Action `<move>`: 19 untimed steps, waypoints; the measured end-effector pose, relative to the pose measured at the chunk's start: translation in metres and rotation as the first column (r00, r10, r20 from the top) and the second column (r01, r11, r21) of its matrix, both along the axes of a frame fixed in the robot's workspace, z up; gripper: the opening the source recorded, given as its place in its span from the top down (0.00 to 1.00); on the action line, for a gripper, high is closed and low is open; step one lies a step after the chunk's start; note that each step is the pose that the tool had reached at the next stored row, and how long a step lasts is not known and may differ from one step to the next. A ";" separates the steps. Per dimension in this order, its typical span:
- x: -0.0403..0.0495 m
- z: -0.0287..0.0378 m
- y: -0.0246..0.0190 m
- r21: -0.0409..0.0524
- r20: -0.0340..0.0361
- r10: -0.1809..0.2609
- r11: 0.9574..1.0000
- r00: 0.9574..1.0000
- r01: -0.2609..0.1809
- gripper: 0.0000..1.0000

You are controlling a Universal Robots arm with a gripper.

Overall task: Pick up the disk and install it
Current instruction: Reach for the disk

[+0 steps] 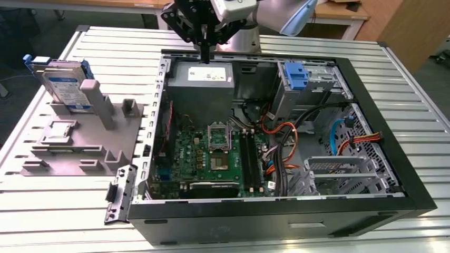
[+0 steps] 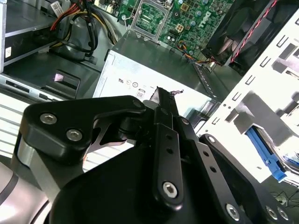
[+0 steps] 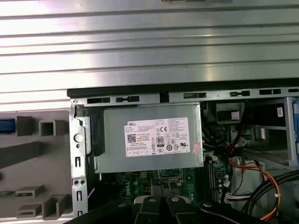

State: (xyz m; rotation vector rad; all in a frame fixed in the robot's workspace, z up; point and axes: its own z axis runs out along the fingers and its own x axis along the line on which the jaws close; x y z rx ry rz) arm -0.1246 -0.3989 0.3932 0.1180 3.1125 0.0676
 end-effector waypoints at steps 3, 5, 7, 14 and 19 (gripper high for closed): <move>-0.0032 -0.0002 0.0000 0.000 0.000 0.000 1.000 1.000 0.000 0.90; -0.0056 -0.0008 0.0000 0.000 0.000 0.000 1.000 1.000 0.000 0.90; -0.0057 -0.0008 0.0000 0.000 0.000 0.000 1.000 1.000 0.000 0.90; -0.0069 -0.0011 0.0000 0.000 0.000 0.000 1.000 1.000 0.000 0.90; -0.0127 -0.0013 0.0000 0.000 0.000 0.000 1.000 1.000 0.000 0.90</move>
